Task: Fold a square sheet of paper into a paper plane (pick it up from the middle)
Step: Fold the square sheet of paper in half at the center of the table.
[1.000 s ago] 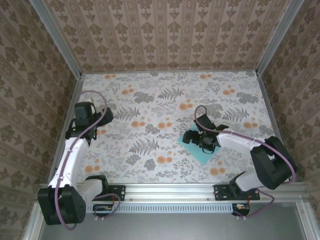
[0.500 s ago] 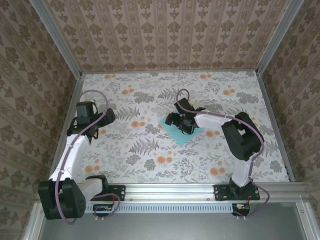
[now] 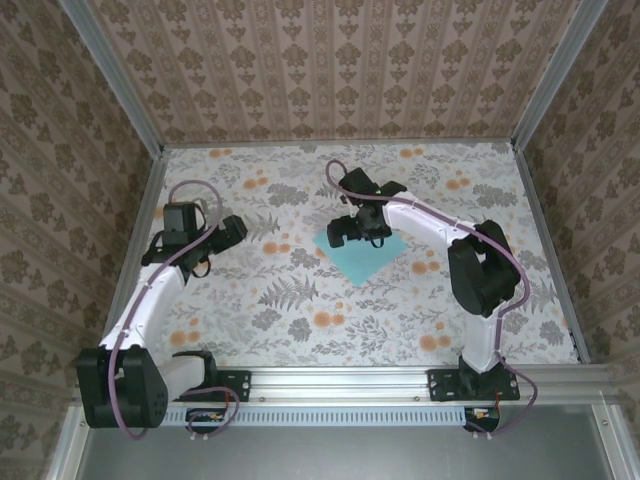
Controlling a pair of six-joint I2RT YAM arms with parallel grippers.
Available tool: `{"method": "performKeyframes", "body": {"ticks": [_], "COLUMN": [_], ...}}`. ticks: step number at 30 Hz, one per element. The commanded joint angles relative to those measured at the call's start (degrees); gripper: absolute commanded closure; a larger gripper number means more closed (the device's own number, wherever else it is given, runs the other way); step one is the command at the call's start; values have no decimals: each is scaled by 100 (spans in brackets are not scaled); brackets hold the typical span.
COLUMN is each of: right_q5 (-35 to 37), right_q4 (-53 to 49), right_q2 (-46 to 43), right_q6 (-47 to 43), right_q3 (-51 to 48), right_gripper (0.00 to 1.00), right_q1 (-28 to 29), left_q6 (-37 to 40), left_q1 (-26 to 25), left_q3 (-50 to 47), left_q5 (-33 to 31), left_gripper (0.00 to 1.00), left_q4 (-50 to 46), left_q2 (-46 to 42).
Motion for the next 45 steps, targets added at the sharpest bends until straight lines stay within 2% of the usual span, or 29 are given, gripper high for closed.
{"method": "performKeyframes", "body": {"ticks": [1, 8, 17, 25, 33, 45], "right_q5": [222, 124, 184, 274, 703, 341], "right_q4": [-1144, -1376, -1520, -1650, -1687, -1712], "right_q2": [594, 1388, 1972, 2252, 2473, 2679], "right_q6": [-1503, -1611, -1460, -1462, -1414, -1516], "right_q3": [549, 1409, 1781, 1745, 1679, 1669], "right_gripper": [0, 0, 0, 1, 3, 10], "right_q1": [-69, -238, -442, -435, -435, -521], "left_q6": [-261, -249, -202, -201, -218, -140], "left_q1": [-96, -227, -258, -295, -299, -315], "left_q3": [-97, 12, 116, 176, 152, 241], "left_q5": [126, 61, 86, 109, 87, 34], "left_gripper": [0, 0, 0, 0, 0, 0], "left_q4": [176, 160, 230, 253, 209, 65], "left_q2": [89, 341, 732, 912, 903, 850]}}
